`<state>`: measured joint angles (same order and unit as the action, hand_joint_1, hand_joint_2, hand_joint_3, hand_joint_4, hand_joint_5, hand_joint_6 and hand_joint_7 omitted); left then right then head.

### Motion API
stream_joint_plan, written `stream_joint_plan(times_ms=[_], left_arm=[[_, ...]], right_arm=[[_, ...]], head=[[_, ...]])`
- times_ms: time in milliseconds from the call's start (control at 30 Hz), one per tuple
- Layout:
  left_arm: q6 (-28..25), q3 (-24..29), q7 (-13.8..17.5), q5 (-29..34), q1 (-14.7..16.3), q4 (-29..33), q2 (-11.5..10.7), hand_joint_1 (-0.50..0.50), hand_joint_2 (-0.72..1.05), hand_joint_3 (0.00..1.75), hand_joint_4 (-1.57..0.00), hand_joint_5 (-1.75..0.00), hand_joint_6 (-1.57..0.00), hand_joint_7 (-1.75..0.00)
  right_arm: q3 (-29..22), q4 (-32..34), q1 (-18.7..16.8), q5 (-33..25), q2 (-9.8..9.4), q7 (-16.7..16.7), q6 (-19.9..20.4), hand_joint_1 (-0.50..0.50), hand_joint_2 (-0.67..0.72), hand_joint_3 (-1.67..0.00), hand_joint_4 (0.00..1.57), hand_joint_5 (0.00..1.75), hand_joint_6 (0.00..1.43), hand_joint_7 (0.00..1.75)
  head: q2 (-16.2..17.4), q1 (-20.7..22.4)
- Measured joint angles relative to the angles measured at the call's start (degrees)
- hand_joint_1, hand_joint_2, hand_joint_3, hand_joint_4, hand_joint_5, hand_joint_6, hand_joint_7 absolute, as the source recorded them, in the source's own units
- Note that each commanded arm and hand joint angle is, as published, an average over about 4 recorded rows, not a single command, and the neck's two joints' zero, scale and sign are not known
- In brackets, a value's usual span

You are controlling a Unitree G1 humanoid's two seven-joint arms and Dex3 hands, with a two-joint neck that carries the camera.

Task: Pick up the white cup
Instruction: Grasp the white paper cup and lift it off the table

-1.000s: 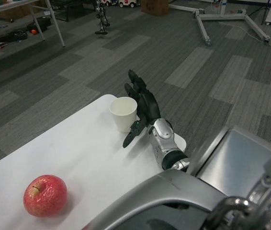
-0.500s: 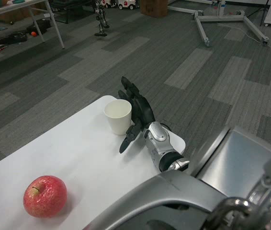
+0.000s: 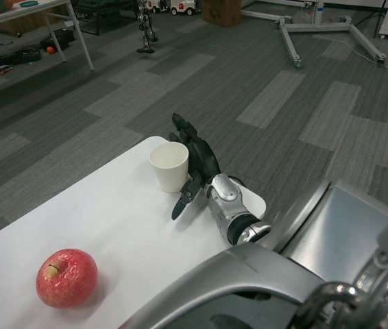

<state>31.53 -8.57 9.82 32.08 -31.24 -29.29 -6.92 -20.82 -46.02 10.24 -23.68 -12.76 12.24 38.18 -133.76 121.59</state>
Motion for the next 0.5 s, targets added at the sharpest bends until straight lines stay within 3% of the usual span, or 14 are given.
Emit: stream_joint_plan(times_ms=[367, 500], left_arm=[[0.00, -0.03, 0.00, 0.00, 0.03, 0.00, 0.01, -0.50, 1.05, 0.09, 0.00, -0.10, 0.00, -0.07], [0.00, -0.05, 0.00, 0.00, 0.04, 0.00, 0.01, -0.50, 1.05, 0.09, 0.00, -0.10, 0.00, -0.07]], right_arm=[[2.59, -5.20, 1.51, 0.92, -1.74, 0.01, 0.22, -0.46, 0.53, -0.04, 0.00, 0.00, 0.00, 0.00], [3.33, -6.74, 2.20, 0.96, -2.01, 0.01, 0.31, -0.46, 0.60, 0.00, 0.00, 0.00, 0.00, 0.00]], head=[[0.12, 0.19], [0.45, 0.05]])
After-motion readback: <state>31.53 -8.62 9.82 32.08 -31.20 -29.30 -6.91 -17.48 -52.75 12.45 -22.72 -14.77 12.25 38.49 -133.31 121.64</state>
